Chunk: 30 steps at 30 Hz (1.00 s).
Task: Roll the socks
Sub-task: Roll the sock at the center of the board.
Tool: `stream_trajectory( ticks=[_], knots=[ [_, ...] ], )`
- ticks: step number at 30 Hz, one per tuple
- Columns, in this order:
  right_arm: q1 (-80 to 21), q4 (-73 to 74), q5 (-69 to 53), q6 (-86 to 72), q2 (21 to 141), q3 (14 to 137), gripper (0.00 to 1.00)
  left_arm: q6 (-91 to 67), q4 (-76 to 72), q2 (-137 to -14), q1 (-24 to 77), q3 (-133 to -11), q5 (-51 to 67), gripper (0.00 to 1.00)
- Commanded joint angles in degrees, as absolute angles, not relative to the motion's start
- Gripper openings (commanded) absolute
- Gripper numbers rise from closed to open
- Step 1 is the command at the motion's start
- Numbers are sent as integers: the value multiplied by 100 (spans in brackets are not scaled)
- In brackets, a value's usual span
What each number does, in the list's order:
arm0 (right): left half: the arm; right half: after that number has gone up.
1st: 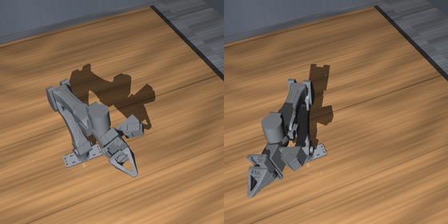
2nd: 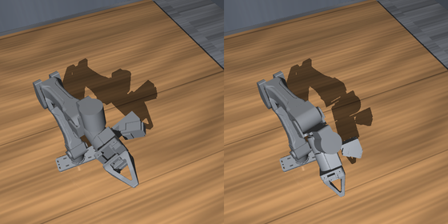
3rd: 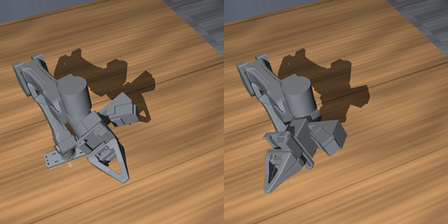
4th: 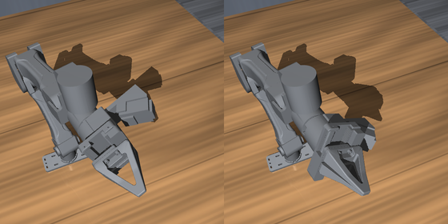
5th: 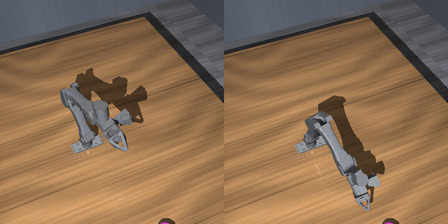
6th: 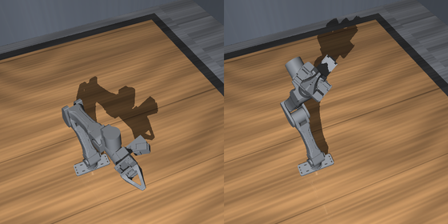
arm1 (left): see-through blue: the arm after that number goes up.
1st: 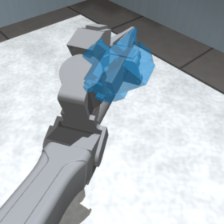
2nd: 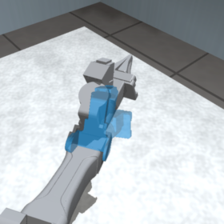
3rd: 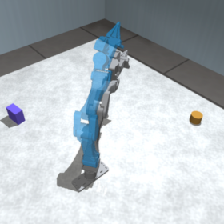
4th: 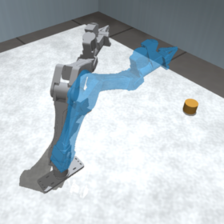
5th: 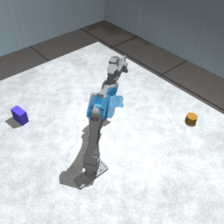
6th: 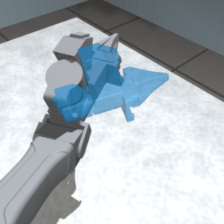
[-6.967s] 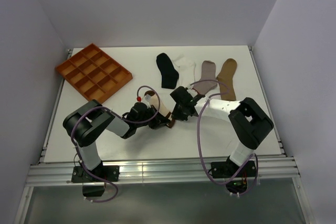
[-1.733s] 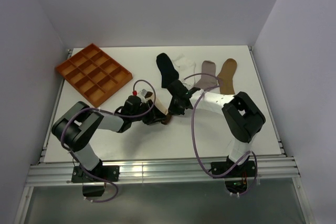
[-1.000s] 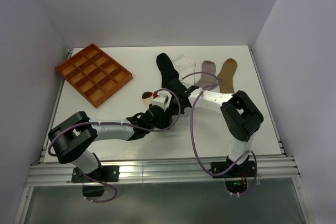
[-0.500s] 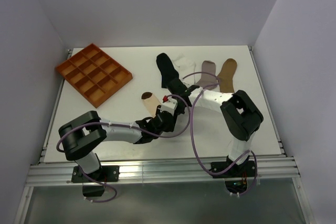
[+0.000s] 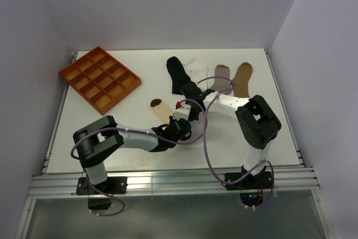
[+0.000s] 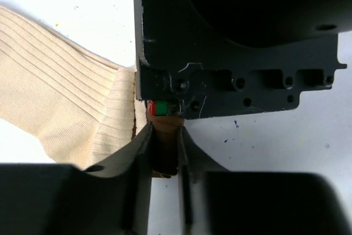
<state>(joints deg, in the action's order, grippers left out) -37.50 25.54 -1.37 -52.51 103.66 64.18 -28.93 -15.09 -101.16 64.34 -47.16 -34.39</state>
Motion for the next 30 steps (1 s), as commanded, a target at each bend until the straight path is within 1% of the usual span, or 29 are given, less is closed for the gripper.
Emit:
stream_trajectory(
  ticks=[1, 2, 3, 5, 6, 7, 8, 9, 10, 11, 12, 14, 15, 17, 18, 21, 23, 25, 27, 30],
  knots=[
    [-3990, 2892, -95, -5098, 10459, 6504, 0, -2821, -1002, -10450, 6451, -5001, -3146, 21],
    [-3964, 2874, -184, -5106, 10459, 6495, 0, -2839, -976, -10476, 6451, -5027, -3146, 17],
    [-3964, 2831, -219, -5106, 10450, 6478, 0, -2848, -941, -10511, 6451, -5053, -3146, 9],
    [-3938, 2778, -316, -5115, 10424, 6425, 0, -2900, -888, -10556, 6451, -5098, -3182, 0],
    [-3920, 2716, -334, -5141, 10398, 6407, 2, -2918, -888, -10547, 6451, -5098, -3182, 0],
    [-3911, 2664, -351, -5150, 10328, 6372, 6, -2927, -905, -10477, 6442, -5063, -3156, 0],
    [-3902, 2620, -369, -5176, 10275, 6285, 8, -3005, -897, -10442, 6425, -5045, -2981, 0],
    [-3868, 2489, -343, -5203, 10214, 6232, 14, -3075, -923, -10381, 6355, -4967, -2866, 0],
    [-3850, 2392, -334, -5238, 10048, 6162, 17, -3154, -958, -10241, 6294, -4905, -2717, 0],
    [-3841, 2286, -334, -5290, 9968, 6022, 22, -3303, -1019, -10161, 6223, -4826, -2298, 0],
    [-3823, 2120, -317, -5317, 9897, 5968, 31, -3409, -1124, -10073, 6049, -4669, -2111, 0],
    [-3797, 2013, -255, -5370, 9695, 5880, 38, -3681, -1239, -9862, 5768, -4527, -1472, 0],
    [-3797, 1926, -220, -5388, 9625, 5871, 40, -3787, -1309, -9809, 5679, -4405, -1242, 0],
    [-3797, 1855, -88, -5475, 9449, 5810, 41, -4059, -1423, -9730, 5485, -4290, -881, 0],
    [-3797, 1802, -36, -5502, 9405, 5792, 41, -4139, -1502, -9721, 5328, -4159, -522, 0],
    [-3797, 1671, 201, -5633, 9176, 5669, 42, -4420, -1818, -9765, 5037, -3956, -54, 0],
    [-3797, 1618, 342, -5730, 9053, 5547, 47, -4613, -2029, -9826, 4905, -3868, 333, 0],
    [-3797, 1521, 395, -5783, 8921, 5450, 55, -4798, -2345, -9878, 4694, -3710, 692, 0],
    [-3797, 1468, 404, -5836, 8903, 5362, 57, -4912, -2460, -9975, 4527, -3595, 982, 0],
    [-3806, 1512, 361, -5897, 9052, 5388, 58, -5159, -2820, -10081, 4290, -3385, 1265, 0]
  ],
)
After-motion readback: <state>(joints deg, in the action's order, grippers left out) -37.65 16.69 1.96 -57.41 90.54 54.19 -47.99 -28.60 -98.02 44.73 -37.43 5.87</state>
